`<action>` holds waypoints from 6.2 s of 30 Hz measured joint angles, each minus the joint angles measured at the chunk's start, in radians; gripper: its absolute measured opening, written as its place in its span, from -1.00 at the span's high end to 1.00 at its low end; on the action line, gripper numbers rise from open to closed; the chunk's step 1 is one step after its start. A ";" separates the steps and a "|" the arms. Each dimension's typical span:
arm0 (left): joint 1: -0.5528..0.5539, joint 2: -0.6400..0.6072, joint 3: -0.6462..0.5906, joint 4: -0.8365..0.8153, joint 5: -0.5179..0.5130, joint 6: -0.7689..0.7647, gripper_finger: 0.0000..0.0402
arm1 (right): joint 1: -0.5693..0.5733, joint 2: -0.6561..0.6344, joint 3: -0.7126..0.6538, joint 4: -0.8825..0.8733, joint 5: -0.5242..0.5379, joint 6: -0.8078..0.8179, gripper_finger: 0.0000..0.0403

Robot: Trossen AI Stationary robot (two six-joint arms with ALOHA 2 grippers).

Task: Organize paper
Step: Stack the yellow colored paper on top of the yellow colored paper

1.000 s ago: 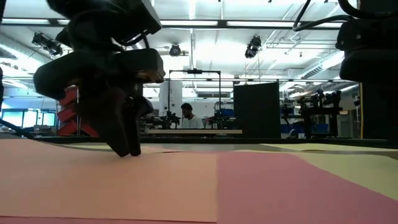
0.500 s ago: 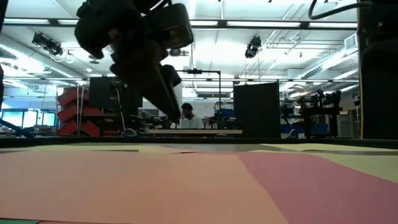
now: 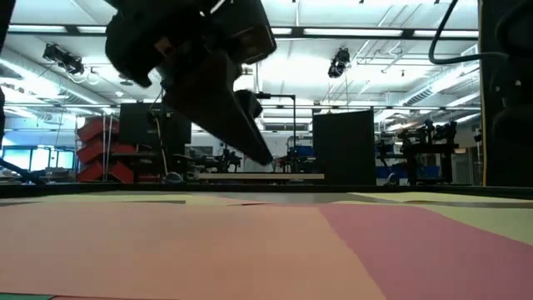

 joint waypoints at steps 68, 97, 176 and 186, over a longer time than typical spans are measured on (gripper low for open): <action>0.001 0.044 0.001 0.046 -0.021 0.004 0.27 | -0.109 -0.245 -0.267 0.636 0.420 -0.305 0.07; 0.287 -0.755 -0.333 -0.346 -0.245 -0.128 0.27 | -0.504 -0.241 -0.091 0.863 0.283 -1.232 0.14; 0.936 -0.268 -0.331 -0.281 -0.045 0.288 -0.13 | -1.095 0.199 0.338 1.064 -0.364 -2.035 0.13; 0.991 -0.212 -0.329 -0.124 -0.296 0.280 -0.13 | -1.095 0.199 0.337 1.064 -0.343 -2.042 0.14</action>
